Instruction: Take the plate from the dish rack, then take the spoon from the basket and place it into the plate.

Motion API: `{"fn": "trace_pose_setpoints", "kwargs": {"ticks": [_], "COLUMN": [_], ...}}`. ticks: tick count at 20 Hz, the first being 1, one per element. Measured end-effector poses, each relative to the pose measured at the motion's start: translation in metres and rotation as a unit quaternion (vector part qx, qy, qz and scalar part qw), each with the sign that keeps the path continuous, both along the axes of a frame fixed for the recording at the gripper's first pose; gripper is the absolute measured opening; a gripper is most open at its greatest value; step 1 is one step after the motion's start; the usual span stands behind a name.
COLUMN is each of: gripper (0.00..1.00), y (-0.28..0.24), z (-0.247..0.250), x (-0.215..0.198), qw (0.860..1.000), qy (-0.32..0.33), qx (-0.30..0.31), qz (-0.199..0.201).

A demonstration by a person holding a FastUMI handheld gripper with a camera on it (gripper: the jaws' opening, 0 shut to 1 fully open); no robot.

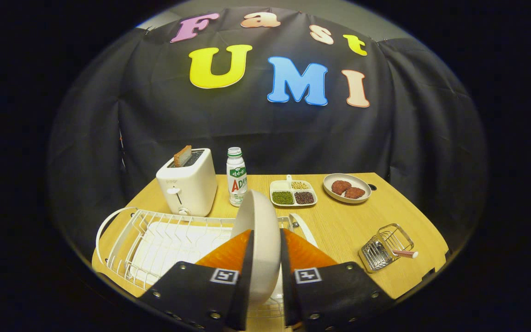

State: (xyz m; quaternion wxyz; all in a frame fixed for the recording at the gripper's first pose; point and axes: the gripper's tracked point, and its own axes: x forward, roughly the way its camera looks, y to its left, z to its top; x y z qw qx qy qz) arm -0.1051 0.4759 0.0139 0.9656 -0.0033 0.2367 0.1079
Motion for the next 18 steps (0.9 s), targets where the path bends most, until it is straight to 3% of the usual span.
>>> {"fn": "trace_pose_setpoints", "kwargs": {"ticks": [5,7,10,18], "gripper": [0.20,0.09,0.09,0.09], "y": [-0.010,-0.017,-0.015,-0.004], "z": [-0.001,0.006,0.021,0.071], "x": [0.006,0.009,0.014,0.000], "qw": [0.996,0.992,0.987,0.962], "qy": [0.011,0.007,-0.005,-0.075], "qx": [-0.076,-0.109,-0.139,-0.255], "qz": [-0.041,-0.063,-0.076,-0.060]}}
